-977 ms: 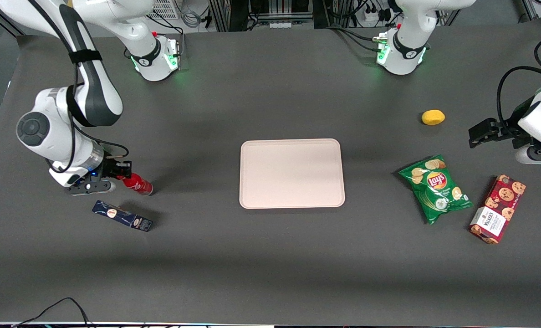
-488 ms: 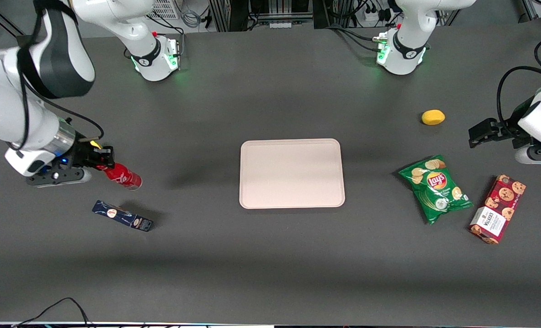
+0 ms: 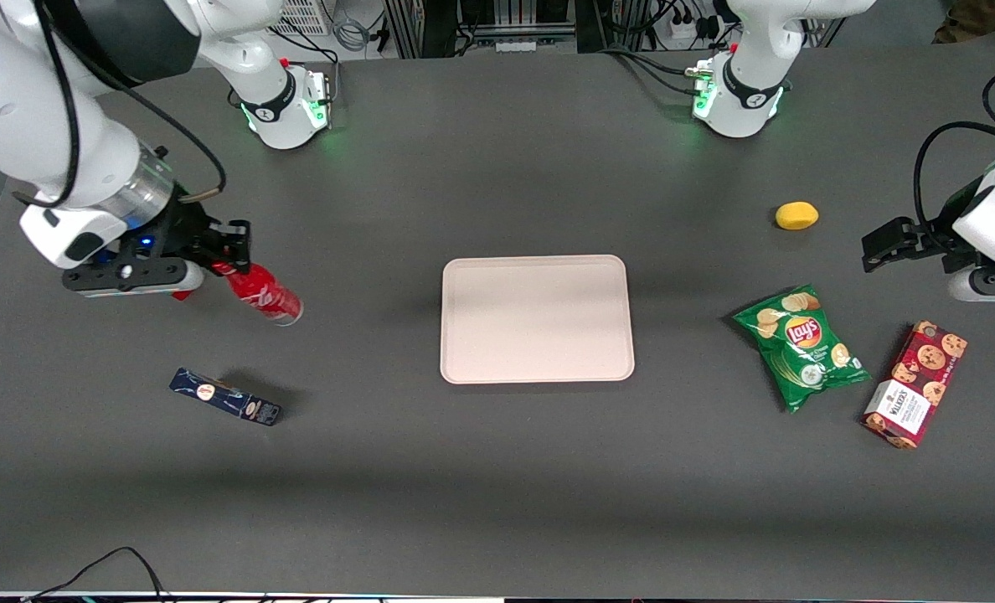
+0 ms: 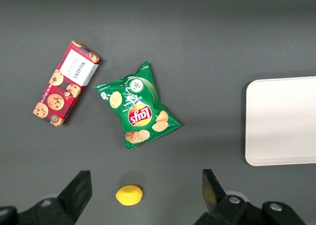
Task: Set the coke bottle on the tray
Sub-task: 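Lift the bottle and carry it over the white tray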
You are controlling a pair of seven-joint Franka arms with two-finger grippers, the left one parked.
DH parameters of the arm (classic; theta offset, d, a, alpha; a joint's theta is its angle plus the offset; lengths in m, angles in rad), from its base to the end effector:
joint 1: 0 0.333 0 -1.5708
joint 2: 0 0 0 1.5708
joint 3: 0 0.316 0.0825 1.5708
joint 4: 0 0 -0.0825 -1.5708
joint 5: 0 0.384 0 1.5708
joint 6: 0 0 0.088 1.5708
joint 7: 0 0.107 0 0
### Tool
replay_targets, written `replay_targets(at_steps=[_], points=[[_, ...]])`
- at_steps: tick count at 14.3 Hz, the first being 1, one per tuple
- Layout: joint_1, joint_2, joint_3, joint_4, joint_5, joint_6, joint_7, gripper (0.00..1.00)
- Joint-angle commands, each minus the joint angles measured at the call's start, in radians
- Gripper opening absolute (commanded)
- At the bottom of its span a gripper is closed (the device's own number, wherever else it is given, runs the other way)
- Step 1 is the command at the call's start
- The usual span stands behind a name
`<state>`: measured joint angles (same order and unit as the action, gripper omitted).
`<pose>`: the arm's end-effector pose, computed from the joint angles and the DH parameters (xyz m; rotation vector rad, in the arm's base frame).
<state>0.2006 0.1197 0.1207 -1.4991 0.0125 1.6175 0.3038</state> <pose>0.5653 0.1850 0.5943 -3.1160 -0.0250 0.0135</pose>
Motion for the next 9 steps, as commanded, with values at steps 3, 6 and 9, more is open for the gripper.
replay_targets(at_steps=[3,6,9], points=[[0.12,0.164,0.023,0.212,0.037,-0.044,0.213,0.0],[0.209,0.27,0.046,0.304,0.035,-0.039,0.378,0.0],[0.272,0.36,0.048,0.35,0.035,-0.024,0.454,0.0]])
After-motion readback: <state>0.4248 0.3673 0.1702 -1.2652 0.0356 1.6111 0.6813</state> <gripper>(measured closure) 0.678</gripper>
